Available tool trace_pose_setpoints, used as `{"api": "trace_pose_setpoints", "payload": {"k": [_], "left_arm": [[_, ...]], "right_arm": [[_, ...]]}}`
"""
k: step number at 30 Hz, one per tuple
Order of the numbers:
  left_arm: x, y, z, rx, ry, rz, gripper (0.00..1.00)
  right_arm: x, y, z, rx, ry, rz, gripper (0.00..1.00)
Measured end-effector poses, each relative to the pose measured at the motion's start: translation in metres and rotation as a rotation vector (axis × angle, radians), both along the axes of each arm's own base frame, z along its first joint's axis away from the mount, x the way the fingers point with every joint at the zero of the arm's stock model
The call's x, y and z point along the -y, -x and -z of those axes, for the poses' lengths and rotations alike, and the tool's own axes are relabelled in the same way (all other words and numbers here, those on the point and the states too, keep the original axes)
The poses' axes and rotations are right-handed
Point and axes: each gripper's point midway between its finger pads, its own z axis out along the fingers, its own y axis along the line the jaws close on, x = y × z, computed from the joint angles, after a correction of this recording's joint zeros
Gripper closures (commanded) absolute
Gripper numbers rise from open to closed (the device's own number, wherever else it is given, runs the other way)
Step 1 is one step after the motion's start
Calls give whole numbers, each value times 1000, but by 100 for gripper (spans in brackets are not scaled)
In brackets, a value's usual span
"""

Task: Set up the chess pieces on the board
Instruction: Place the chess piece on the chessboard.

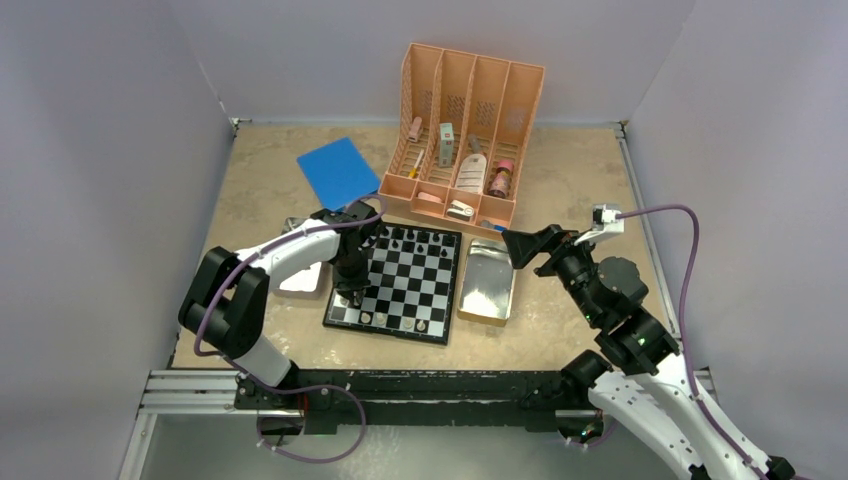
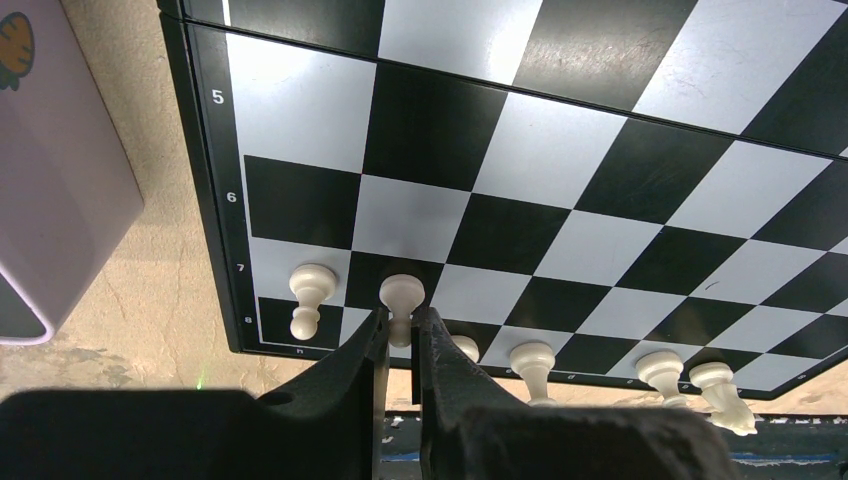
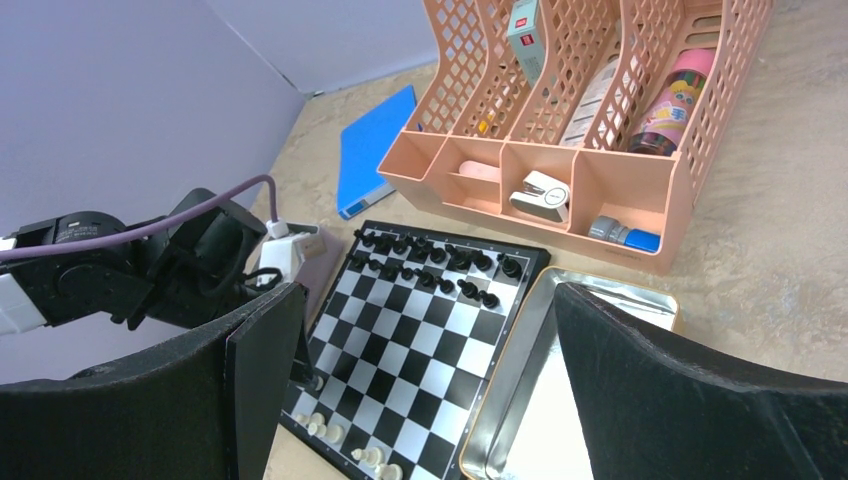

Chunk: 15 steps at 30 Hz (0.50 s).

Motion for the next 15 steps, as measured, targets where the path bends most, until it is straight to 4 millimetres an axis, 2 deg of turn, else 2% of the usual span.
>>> {"api": "trace_pose_setpoints", "payload": {"k": [15], "left_arm": [[-4,4,-1,-12,-18,-2,87]], "right_arm": [[0,-1,1,-4,3,2,3]]}}
